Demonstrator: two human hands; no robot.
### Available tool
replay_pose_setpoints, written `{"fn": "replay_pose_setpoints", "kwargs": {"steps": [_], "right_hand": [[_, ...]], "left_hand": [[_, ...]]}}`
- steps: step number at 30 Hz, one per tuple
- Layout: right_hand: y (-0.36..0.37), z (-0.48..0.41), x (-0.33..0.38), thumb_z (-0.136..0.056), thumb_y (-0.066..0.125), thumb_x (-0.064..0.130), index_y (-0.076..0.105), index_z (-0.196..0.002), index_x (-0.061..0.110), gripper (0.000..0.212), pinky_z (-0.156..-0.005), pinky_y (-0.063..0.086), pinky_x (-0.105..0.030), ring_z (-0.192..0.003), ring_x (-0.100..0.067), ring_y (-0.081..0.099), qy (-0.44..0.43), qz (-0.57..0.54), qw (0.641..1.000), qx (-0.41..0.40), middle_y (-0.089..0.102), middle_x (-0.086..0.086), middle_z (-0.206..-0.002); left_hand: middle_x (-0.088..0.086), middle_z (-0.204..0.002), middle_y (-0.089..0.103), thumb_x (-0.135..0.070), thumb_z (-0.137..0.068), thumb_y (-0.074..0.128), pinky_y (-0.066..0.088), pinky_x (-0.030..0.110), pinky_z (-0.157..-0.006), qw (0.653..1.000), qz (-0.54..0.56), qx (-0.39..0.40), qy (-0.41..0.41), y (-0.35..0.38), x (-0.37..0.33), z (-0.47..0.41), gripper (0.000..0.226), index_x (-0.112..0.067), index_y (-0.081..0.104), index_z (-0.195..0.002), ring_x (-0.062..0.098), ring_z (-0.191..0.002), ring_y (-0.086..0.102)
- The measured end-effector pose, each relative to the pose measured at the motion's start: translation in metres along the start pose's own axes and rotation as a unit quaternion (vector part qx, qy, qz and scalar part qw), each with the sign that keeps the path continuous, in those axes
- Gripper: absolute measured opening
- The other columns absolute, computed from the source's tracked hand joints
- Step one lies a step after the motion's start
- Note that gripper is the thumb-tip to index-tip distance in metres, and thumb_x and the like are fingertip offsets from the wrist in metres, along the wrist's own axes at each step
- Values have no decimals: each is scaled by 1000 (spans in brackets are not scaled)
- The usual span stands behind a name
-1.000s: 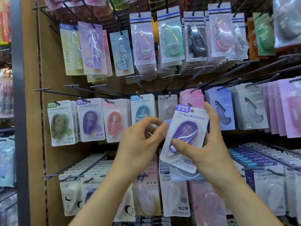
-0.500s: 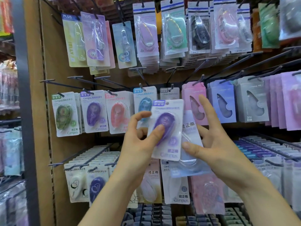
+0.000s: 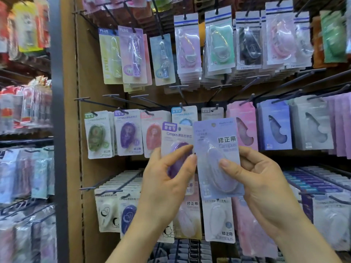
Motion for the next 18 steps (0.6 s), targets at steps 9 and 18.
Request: {"fn": "replay_pose_setpoints", "kwargs": {"steps": [9,18], "right_hand": [[53,15,-23,-76,66,22,76,-103,15,29,-81,59,-35,-101,-25,71,74,-53,994,57,75,-8,-109],[97,21,-44,-83,62,25,76,-108,17,30,-95,51,-49,-101,-30,71,126,-45,988,70,74,-11,-108]], "left_hand": [[2,-99,75,-26,-83,68,59,28,-77,974,196,80,-80,-9,7,12,25,-14,67,-105,19,-92,72],[7,-121,64,-45,-92,60,54,42,-94,974,180,67,-124,-37,42,18,25,-34,63,-114,19,-109,66]]}}
Point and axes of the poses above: each hand's wrist, its own z-axis away from the middle knuckle, its own y-axis out of the palm, x = y × z, the point moved 5 cm from there along -z, towards the middle knuckle
